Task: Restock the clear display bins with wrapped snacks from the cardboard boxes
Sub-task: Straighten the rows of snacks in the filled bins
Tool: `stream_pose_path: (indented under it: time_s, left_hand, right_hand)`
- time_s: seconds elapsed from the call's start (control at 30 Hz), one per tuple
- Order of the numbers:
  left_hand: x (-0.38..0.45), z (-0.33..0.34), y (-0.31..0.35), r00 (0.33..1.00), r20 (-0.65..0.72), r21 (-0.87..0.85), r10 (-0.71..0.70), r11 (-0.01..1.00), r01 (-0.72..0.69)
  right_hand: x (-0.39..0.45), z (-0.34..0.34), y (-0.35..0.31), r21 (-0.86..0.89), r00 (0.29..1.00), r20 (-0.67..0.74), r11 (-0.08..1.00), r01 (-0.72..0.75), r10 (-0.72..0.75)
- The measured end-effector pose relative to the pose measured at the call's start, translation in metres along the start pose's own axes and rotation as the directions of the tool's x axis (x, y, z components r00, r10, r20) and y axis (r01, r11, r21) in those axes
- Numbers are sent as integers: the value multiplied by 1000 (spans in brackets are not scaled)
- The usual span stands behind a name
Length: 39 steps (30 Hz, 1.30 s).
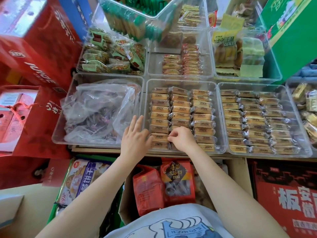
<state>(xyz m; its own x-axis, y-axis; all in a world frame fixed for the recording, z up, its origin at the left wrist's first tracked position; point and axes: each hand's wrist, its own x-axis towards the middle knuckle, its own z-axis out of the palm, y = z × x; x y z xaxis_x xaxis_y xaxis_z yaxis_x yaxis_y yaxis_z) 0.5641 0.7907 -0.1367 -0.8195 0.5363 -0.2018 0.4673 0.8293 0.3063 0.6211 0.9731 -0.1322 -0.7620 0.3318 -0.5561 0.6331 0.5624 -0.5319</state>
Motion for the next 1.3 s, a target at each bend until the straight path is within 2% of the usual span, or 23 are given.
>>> stream_pose_path:
  time_s: [0.1,0.2,0.4,0.53,0.63,0.73,0.77,0.83,0.93,1.03,1.1,1.17,1.23,1.3]
  left_hand:
    - [-3,2,-4,995,-89,-59,32,998,-37]
    - [0,3,-7,991,-118,-16,66,998,-69]
    - [16,-6,1,998,61,169,24,985,-34]
    - [22,-9,7,995,96,228,7,973,-29]
    - [16,-6,-1,998,16,137,58,989,-60]
    - [16,-2,-7,984,-157,3,83,997,-83]
    - [20,-3,-5,986,-147,11,78,997,-77]
    - [29,-7,4,997,-55,51,63,997,-60]
    - [41,-9,11,1000,-3,124,31,992,-31]
    - [44,-6,6,1000,22,201,-8,979,4]
    - [45,-5,4,1000,26,172,-18,985,13]
    - [43,-4,2,1000,-11,134,-3,991,4]
    - [39,-3,-1,996,-84,115,31,993,-21]
    - [35,-4,-1,992,-117,129,52,991,-37]
  right_hand:
    - [0,0,2,81,1000,-9,997,-8,9]
    - [4,3,1,72,1000,-11,997,-12,13]
    - [10,18,-9,-182,994,-93,981,-69,53]
    - [9,16,-10,-249,996,-81,966,-61,42]
    - [3,2,-9,-234,1000,-10,972,-8,6]
    - [1,-8,-18,-184,979,-183,981,54,-88]
    - [4,-8,-23,-185,965,-225,978,91,-132]
    - [9,-4,-32,-259,961,-209,958,125,-182]
    - [15,2,-30,-470,979,-170,882,21,-114]
    - [16,7,-25,-532,976,-193,846,-19,-100]
    - [18,9,-24,-463,984,-163,886,-17,-67]
    - [23,7,-17,-261,993,-121,965,-27,-5]
    - [26,2,-10,-90,997,-83,996,-18,10]
    - [26,1,-6,-47,997,-80,999,-3,-1]
